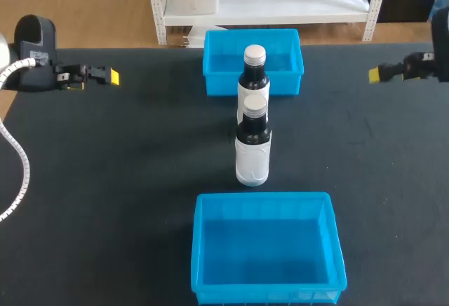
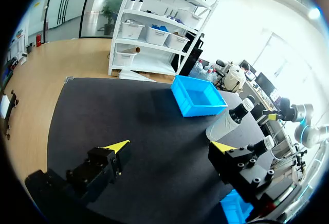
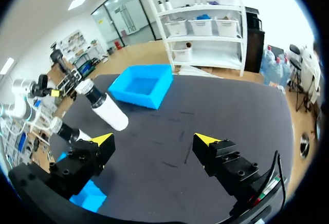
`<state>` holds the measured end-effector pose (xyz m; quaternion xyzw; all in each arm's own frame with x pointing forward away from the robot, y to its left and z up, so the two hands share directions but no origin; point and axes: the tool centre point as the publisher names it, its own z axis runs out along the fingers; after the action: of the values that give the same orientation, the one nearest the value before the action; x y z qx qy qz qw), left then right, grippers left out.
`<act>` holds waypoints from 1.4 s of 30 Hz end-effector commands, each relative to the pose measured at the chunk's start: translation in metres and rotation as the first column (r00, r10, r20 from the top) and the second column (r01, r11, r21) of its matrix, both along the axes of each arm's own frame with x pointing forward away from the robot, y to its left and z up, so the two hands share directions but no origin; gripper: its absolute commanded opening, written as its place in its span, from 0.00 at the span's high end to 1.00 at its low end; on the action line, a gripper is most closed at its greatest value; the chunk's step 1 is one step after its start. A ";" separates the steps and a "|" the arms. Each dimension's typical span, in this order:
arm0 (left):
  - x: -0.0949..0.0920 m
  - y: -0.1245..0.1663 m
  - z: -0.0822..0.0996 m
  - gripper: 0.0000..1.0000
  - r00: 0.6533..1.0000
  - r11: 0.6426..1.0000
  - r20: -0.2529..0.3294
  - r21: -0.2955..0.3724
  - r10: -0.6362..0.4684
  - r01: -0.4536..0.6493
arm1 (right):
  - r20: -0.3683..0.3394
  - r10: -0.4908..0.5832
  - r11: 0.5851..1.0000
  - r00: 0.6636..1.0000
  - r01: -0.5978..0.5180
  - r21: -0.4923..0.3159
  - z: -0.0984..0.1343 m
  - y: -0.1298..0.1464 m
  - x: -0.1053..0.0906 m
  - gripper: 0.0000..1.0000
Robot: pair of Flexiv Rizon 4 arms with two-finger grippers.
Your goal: Pick up the bottle, and place it in the far bin if it is heavy, or in the near bin if it is light.
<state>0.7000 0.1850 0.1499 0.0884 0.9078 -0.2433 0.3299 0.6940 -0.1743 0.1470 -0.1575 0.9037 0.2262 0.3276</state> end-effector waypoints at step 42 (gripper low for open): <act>0.000 0.000 0.000 0.00 1.000 1.000 0.000 0.000 0.000 0.000 | 0.310 0.765 0.634 0.564 -0.745 -0.209 0.002 0.046 -0.035 0.00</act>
<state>0.7000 0.1850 0.1499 0.0885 0.9078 -0.2433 0.3299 0.6578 -0.1332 0.1519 -0.5771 0.6816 0.2813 0.3510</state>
